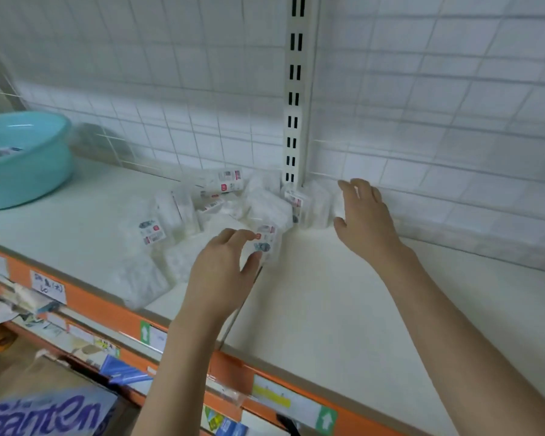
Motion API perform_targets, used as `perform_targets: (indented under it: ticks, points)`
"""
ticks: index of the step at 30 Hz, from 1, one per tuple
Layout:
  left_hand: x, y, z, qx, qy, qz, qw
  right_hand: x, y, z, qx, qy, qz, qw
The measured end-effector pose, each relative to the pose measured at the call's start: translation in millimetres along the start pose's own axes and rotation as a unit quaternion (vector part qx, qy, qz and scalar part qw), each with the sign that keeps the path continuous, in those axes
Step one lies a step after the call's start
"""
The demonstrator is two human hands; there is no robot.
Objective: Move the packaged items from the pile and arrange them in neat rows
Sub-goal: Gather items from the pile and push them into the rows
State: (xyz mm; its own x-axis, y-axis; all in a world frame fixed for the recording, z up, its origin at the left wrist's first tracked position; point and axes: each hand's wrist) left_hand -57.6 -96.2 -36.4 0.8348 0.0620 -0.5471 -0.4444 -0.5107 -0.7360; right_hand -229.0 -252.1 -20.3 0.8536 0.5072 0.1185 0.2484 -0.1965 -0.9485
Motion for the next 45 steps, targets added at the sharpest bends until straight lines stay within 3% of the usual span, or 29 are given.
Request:
perform_targets:
  ticks: [4,7,13,19,23,30,35,39,45]
  points:
    - [11,2,-7,0.011,0.025,0.008,1.0,-3,16,-21,0.006,0.023,0.044,0.999]
    - [9,6,-18,0.013,0.042,0.012,0.999,-8,24,-21,-0.034,0.022,0.056,0.998]
    - [-6,9,-58,0.042,0.074,-0.022,0.996,1,21,-13,-0.053,0.017,-0.013,0.998]
    - [-7,20,-98,0.116,0.085,-0.166,0.976,-8,16,19,-0.04,0.033,-0.029,0.998]
    - [-6,31,-100,0.12,0.088,-0.19,0.97,-15,9,44,-0.052,0.057,-0.057,0.995]
    - [-30,32,-76,0.05,0.086,-0.065,0.993,-26,-14,91,-0.105,0.087,-0.144,0.98]
    - [-78,47,-33,-0.005,0.143,0.051,0.988,-56,-34,138,-0.152,0.071,-0.205,0.964]
    - [-137,77,9,-0.029,0.15,0.171,0.973,-104,-53,183,-0.228,0.048,-0.238,0.943]
    - [-241,137,67,-0.075,0.159,0.197,0.964,-209,-87,249,-0.258,0.009,-0.225,0.94]
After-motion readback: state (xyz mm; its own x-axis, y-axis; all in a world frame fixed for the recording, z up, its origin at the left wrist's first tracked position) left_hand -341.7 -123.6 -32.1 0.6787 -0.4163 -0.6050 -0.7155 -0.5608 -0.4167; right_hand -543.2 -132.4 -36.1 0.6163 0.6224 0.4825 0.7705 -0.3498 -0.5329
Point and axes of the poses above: each hand's wrist, its own z-axis away from the middle knuckle, its own y-axis out of the palm, x = y × z, and after that the axes turned 5 degrees about z, right-handed
